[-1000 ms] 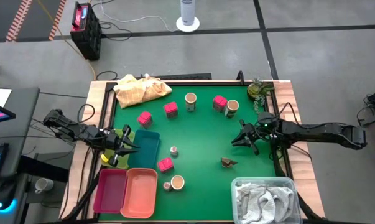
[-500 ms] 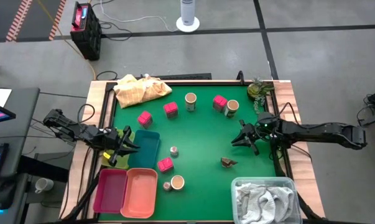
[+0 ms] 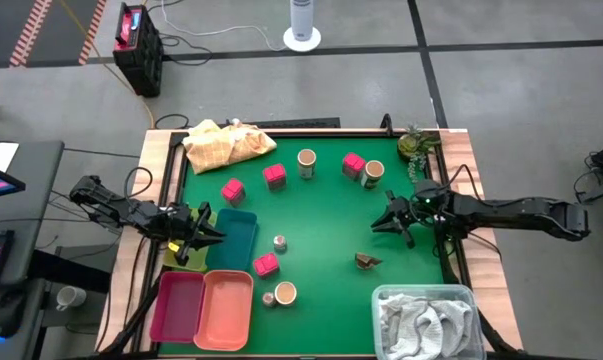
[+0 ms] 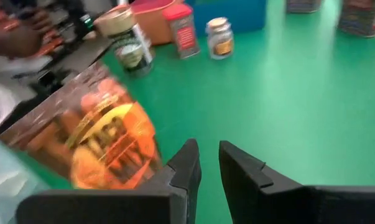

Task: Sort spices by type
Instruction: Put the red seasoning can into the blue bin

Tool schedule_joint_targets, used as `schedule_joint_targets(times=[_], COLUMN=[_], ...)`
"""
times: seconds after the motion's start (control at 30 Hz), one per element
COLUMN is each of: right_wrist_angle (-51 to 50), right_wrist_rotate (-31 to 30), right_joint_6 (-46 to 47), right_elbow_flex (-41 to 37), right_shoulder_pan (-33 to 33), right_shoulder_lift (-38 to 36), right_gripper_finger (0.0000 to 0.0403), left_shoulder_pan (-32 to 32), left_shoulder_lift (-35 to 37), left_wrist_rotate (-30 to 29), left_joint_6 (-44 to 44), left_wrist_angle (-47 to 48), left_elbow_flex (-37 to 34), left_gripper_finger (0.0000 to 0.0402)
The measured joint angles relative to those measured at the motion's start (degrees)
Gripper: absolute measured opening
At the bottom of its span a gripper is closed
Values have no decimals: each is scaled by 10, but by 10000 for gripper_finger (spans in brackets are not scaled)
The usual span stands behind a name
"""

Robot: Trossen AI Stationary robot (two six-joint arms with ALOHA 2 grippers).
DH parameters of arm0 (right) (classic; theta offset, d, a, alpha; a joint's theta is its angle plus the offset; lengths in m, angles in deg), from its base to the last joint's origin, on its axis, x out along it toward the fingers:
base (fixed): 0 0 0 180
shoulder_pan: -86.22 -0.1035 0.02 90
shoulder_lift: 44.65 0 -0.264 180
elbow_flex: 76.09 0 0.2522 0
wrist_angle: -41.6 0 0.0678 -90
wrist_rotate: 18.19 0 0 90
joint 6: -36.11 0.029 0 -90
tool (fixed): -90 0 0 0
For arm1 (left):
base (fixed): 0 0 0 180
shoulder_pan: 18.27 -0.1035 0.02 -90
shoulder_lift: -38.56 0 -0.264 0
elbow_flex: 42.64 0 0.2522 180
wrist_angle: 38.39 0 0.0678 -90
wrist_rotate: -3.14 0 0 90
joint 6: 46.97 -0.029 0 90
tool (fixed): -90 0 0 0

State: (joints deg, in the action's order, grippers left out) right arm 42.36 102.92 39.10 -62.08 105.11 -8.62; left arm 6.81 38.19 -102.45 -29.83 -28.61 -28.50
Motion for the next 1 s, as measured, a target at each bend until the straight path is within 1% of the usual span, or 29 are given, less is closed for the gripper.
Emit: schedule_joint_targets(times=[0.13,0.27,0.37,0.5,0.67,0.73,0.87,0.97,1.0], right_wrist_angle=[40,105,160,189,186,195,208,210,208], right_wrist_rotate=[-13,-14,-29,-32,-34,-56,-135,-219,-237], right_joint_6=[67,107,107,107,107,107,113,106,105], right_elbow_flex=[0,0,3,19,25,25,26,41,49], right_shoulder_pan=[-3,-18,-30,-41,-50,-49,-47,-36,-33], right_shoulder_lift=[0,0,0,0,0,0,0,0,0], right_gripper_finger=[91,91,91,91,91,91,91,91,91], left_shoulder_pan=[0,0,0,0,-1,-1,-3,-19,-29], left_shoulder_lift=[0,-1,-11,-44,-104,-127,-171,-199,-208], left_wrist_rotate=[-13,-60,-84,-150,-218,-245,-304,-354,-359], left_joint_6=[-1,25,17,14,43,57,66,73,75], left_wrist_angle=[-4,17,47,77,133,154,179,191,194], left_elbow_flex=[1,26,53,91,146,168,213,239,248], left_gripper_finger=[61,61,65,83,124,144,173,178,178])
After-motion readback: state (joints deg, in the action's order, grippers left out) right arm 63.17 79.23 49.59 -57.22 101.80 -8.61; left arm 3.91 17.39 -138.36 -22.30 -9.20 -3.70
